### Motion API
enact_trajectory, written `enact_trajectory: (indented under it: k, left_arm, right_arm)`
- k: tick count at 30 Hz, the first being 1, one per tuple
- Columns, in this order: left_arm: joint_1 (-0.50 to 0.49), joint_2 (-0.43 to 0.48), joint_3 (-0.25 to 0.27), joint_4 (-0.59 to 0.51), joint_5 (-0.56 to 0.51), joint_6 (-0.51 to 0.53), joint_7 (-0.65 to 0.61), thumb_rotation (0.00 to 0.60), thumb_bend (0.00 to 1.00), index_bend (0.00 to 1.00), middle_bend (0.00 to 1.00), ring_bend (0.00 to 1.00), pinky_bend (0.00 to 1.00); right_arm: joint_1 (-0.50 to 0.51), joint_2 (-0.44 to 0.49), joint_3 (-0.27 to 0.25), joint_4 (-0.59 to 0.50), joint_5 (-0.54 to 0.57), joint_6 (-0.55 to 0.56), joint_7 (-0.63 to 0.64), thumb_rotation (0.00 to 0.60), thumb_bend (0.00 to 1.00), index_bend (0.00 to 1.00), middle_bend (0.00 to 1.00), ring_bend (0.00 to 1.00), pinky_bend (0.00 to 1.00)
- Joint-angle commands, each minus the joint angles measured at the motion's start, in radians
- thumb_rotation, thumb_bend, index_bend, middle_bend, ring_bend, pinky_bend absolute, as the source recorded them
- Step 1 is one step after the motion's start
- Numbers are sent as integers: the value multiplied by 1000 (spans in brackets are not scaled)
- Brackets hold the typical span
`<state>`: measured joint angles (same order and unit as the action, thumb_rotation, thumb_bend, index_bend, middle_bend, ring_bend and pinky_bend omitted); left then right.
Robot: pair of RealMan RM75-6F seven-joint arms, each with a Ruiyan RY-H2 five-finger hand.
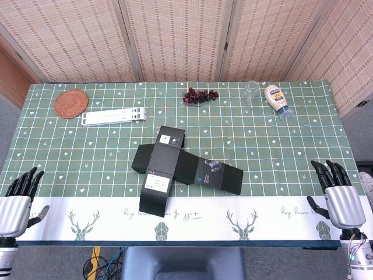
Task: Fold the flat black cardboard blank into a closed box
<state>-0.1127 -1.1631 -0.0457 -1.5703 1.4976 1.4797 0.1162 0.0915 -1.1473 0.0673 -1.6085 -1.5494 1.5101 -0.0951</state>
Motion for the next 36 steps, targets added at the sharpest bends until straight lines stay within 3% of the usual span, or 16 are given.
enact_trajectory:
  k: [1,14,28,32,36]
  left_arm:
    - [3,1,1,0,1,4,-1,600,246,0,0,65,127]
    - [11,10,2,-9,6,20,-3,600,246,0,0,65,126]
    - [16,2,5,0,5,21,-8,600,246,0,0,65,126]
    - [14,1,4,1,7,19,-8,600,246,0,0,65,126]
    - [14,3,4,-1,11,22,-8,600,246,0,0,65,127]
  right_arm:
    - [0,1,-1,-2,-1,0,-1,600,282,19,126,92,73]
    - [19,3,-9,-17,-34,-16,0,600,281,19,126,92,80]
    - [142,-1,16,-57,-95,-134,-41,600,270,19,127,130,215]
    - [188,-18,38,-66,-100,-171,-90,600,248,19,127,235,403]
    - [243,-38,60,-77,-99,-222,-123,600,227,19,133,415,678]
